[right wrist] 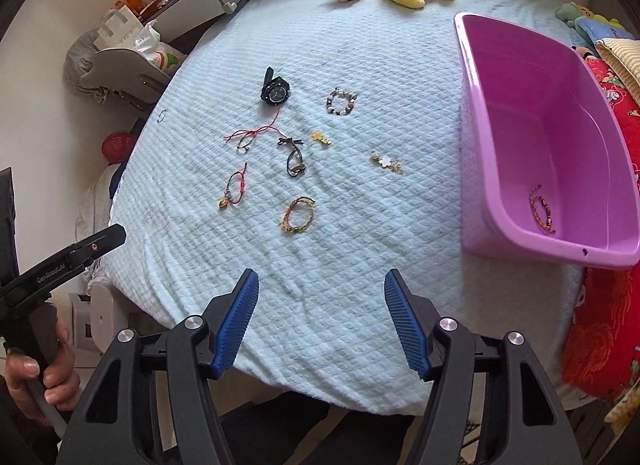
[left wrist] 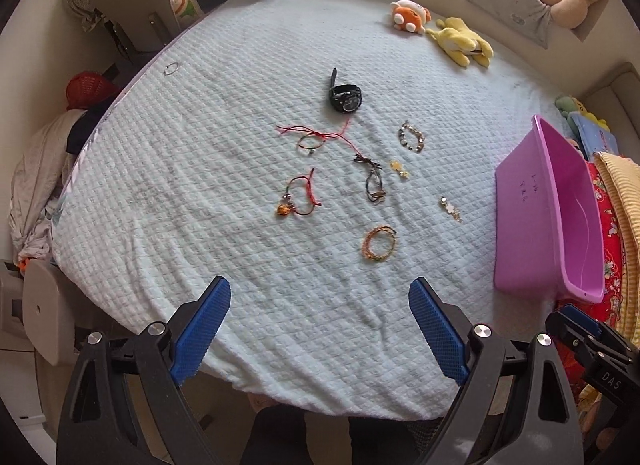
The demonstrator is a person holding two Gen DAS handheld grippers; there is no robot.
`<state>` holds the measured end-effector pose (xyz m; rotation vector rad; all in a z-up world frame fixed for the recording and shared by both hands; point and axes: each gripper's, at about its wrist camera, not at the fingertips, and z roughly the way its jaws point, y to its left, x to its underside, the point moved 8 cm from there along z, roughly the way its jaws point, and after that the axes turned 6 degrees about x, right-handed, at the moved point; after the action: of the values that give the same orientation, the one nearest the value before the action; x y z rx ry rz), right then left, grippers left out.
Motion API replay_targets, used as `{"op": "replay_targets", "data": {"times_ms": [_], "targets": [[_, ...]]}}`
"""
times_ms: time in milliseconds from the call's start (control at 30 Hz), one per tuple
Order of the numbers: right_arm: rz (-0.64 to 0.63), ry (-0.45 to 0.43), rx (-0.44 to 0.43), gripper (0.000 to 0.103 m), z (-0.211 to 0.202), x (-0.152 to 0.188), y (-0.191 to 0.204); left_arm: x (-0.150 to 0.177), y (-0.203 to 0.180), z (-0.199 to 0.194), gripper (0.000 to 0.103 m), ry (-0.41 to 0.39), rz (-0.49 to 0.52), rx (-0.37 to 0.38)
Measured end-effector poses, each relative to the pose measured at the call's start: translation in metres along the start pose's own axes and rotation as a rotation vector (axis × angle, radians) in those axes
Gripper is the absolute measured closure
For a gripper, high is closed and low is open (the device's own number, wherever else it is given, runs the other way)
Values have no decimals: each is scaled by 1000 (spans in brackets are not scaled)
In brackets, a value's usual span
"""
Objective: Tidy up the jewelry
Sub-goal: 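Withdraw both open tools from the tub back over the bed, then move right tool to orange braided bracelet while left tool approaches red heart-charm bracelet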
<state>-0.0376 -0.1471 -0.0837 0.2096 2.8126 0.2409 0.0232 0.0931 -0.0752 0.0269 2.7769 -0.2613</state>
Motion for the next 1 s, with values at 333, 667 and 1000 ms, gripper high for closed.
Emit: {"op": "replay_targets", "data": {"times_ms": [333, 667, 1000], "targets": [[114, -18, 54, 40, 39, 32, 49, -1, 63, 18, 14, -16, 126, 12], [108, 15, 37, 40, 92, 29, 69, -10, 74, 64, 14, 17, 136, 4], [146, -39, 73, 40, 139, 5, 85, -29, 81, 117, 14, 29, 196, 22]]}}
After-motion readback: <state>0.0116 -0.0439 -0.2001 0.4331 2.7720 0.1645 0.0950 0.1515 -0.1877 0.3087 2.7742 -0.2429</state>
